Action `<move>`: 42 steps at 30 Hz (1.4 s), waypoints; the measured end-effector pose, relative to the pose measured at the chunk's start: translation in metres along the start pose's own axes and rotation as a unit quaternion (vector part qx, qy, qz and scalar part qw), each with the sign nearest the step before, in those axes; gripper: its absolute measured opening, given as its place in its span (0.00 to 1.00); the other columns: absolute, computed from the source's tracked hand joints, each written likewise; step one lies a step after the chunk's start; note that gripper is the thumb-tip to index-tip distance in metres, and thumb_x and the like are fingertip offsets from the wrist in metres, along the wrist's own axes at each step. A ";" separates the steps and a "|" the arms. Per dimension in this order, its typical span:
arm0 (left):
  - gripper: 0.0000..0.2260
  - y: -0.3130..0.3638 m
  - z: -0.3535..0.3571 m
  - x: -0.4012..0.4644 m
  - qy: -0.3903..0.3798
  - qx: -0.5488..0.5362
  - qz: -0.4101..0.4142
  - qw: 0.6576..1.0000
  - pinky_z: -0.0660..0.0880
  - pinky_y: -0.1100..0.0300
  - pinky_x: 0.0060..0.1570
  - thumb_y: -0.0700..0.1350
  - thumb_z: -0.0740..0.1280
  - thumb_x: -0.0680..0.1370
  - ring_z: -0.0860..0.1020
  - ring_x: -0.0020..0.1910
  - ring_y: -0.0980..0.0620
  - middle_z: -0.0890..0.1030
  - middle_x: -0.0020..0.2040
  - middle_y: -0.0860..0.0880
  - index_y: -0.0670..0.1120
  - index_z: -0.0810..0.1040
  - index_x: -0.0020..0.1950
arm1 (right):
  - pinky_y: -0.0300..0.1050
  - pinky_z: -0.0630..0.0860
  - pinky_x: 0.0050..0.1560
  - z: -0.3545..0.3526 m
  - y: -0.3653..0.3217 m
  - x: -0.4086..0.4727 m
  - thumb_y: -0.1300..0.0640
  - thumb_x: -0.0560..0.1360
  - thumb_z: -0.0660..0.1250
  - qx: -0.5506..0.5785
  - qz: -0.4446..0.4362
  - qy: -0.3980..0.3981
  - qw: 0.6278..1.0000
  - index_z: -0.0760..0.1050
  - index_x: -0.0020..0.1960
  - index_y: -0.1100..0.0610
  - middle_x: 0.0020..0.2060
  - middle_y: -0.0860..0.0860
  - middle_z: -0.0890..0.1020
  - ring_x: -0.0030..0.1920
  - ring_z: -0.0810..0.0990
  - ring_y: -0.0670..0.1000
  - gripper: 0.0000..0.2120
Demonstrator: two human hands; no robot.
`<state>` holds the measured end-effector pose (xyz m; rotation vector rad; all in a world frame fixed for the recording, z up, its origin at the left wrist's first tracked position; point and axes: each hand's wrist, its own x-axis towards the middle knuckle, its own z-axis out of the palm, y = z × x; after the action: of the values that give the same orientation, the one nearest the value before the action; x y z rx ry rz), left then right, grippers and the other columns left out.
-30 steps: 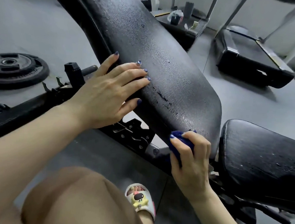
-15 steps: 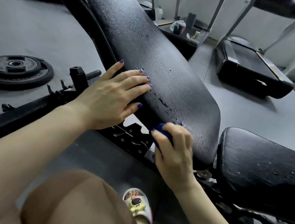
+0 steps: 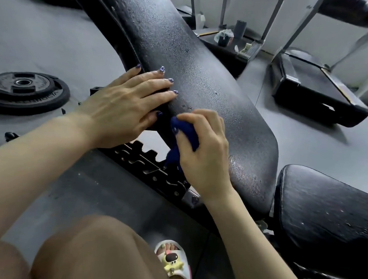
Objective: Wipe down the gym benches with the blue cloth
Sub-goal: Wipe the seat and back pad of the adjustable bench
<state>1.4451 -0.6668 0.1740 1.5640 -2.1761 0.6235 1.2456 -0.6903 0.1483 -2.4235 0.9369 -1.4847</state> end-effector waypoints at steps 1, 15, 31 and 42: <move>0.24 0.000 0.000 0.000 0.001 -0.005 0.000 1.000 0.52 0.48 0.75 0.53 0.52 0.79 0.58 0.77 0.50 0.66 0.75 0.49 0.48 0.67 0.74 | 0.42 0.71 0.58 0.002 -0.002 0.007 0.63 0.72 0.71 0.009 0.011 -0.001 1.000 0.80 0.52 0.60 0.49 0.53 0.78 0.52 0.75 0.54 0.09; 0.24 -0.002 0.009 -0.003 0.036 -0.003 0.018 0.999 0.52 0.46 0.75 0.53 0.52 0.80 0.59 0.76 0.49 0.68 0.74 0.49 0.47 0.67 0.74 | 0.49 0.73 0.56 -0.054 0.038 -0.083 0.60 0.73 0.68 -0.086 0.020 0.045 0.995 0.81 0.51 0.63 0.50 0.54 0.77 0.52 0.76 0.53 0.09; 0.25 -0.055 -0.002 0.006 0.057 0.017 -0.003 0.998 0.50 0.42 0.75 0.53 0.50 0.81 0.59 0.77 0.50 0.66 0.75 0.47 0.44 0.66 0.75 | 0.54 0.75 0.53 0.025 -0.003 -0.024 0.62 0.74 0.71 -0.245 -0.181 0.039 0.952 0.82 0.53 0.57 0.55 0.54 0.74 0.53 0.72 0.56 0.08; 0.23 -0.088 -0.010 0.010 0.051 0.008 0.011 0.999 0.53 0.41 0.74 0.50 0.51 0.81 0.59 0.77 0.51 0.65 0.76 0.48 0.46 0.65 0.75 | 0.56 0.76 0.51 0.028 -0.020 0.001 0.60 0.76 0.71 -0.198 -0.139 0.006 0.970 0.82 0.53 0.58 0.54 0.54 0.75 0.53 0.74 0.56 0.07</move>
<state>1.5262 -0.6931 0.1991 1.4854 -2.1215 0.7136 1.2786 -0.6804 0.1436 -2.9390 1.0110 -1.5185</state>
